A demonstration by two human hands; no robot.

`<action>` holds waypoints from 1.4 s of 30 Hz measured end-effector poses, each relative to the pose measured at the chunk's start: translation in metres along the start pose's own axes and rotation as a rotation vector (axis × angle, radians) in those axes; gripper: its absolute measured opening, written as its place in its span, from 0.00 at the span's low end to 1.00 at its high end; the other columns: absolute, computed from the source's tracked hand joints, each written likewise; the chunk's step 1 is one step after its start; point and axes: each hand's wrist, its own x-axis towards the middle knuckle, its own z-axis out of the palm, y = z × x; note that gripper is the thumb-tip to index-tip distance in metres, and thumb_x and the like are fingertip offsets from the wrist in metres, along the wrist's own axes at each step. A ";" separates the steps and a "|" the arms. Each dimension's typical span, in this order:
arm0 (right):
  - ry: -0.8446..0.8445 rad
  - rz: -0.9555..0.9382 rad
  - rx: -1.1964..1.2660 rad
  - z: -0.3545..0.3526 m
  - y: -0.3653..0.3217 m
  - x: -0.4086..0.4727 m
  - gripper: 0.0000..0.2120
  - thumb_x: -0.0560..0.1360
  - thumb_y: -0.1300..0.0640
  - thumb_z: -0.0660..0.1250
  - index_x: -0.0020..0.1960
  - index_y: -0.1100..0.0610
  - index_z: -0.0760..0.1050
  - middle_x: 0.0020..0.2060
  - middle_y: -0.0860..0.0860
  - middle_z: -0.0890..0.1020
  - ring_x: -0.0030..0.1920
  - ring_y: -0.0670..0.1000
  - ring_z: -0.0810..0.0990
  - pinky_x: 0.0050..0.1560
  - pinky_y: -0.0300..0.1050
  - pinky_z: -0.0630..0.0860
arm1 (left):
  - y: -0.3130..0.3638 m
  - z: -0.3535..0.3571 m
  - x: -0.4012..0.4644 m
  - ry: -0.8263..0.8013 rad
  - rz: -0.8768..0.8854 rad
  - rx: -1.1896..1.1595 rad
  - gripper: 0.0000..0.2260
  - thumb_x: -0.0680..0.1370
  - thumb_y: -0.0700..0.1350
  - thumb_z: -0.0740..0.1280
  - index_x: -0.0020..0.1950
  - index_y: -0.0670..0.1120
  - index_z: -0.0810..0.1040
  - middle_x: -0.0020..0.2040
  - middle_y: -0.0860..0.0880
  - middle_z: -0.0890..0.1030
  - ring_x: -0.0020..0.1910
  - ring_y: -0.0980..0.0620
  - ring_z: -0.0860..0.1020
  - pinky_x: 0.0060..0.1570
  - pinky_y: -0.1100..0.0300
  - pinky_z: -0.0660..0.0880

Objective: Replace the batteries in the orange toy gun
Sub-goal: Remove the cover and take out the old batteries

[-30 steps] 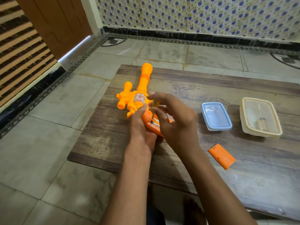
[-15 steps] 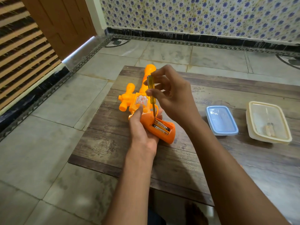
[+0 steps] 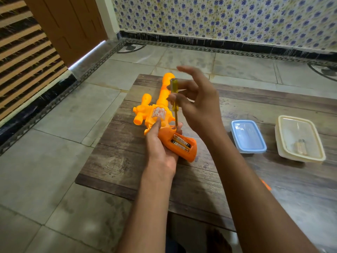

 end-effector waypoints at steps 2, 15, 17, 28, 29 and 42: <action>0.040 -0.001 0.058 -0.003 -0.002 -0.013 0.27 0.75 0.72 0.70 0.71 0.57 0.73 0.50 0.56 0.86 0.49 0.51 0.87 0.52 0.54 0.85 | 0.000 0.001 -0.001 0.008 -0.008 -0.001 0.19 0.81 0.54 0.67 0.67 0.45 0.79 0.46 0.42 0.87 0.41 0.47 0.84 0.53 0.49 0.81; 0.248 0.023 0.264 -0.006 0.004 -0.053 0.19 0.78 0.78 0.62 0.67 0.65 0.74 0.52 0.63 0.83 0.49 0.57 0.88 0.54 0.58 0.84 | -0.004 -0.003 0.008 -0.003 -0.012 0.012 0.23 0.80 0.56 0.68 0.70 0.43 0.77 0.60 0.37 0.84 0.57 0.41 0.82 0.68 0.37 0.74; 0.248 0.009 0.248 -0.004 0.004 -0.052 0.20 0.78 0.78 0.63 0.67 0.65 0.74 0.52 0.62 0.83 0.49 0.57 0.88 0.54 0.59 0.84 | -0.005 -0.005 0.009 -0.017 -0.002 0.033 0.25 0.79 0.57 0.68 0.71 0.44 0.77 0.62 0.37 0.84 0.59 0.41 0.83 0.67 0.37 0.75; 0.163 -0.133 0.029 -0.006 0.011 -0.047 0.21 0.77 0.75 0.64 0.67 0.65 0.76 0.53 0.57 0.84 0.53 0.56 0.86 0.54 0.55 0.84 | -0.007 -0.008 0.010 -0.053 -0.033 0.012 0.22 0.80 0.56 0.67 0.70 0.46 0.78 0.60 0.38 0.85 0.63 0.37 0.82 0.67 0.34 0.74; 0.164 -0.135 0.027 -0.006 0.012 -0.047 0.21 0.77 0.76 0.64 0.67 0.65 0.76 0.53 0.57 0.84 0.53 0.56 0.86 0.54 0.55 0.84 | -0.007 -0.008 0.010 -0.051 -0.037 0.005 0.22 0.80 0.56 0.67 0.70 0.46 0.78 0.60 0.38 0.85 0.63 0.37 0.82 0.67 0.34 0.74; 0.103 -0.360 -0.164 -0.003 0.006 -0.049 0.18 0.75 0.76 0.65 0.63 0.67 0.78 0.54 0.57 0.85 0.52 0.54 0.86 0.53 0.42 0.83 | -0.004 -0.002 -0.001 -0.100 -0.036 -0.029 0.21 0.83 0.53 0.64 0.73 0.44 0.75 0.64 0.39 0.83 0.65 0.38 0.81 0.64 0.41 0.77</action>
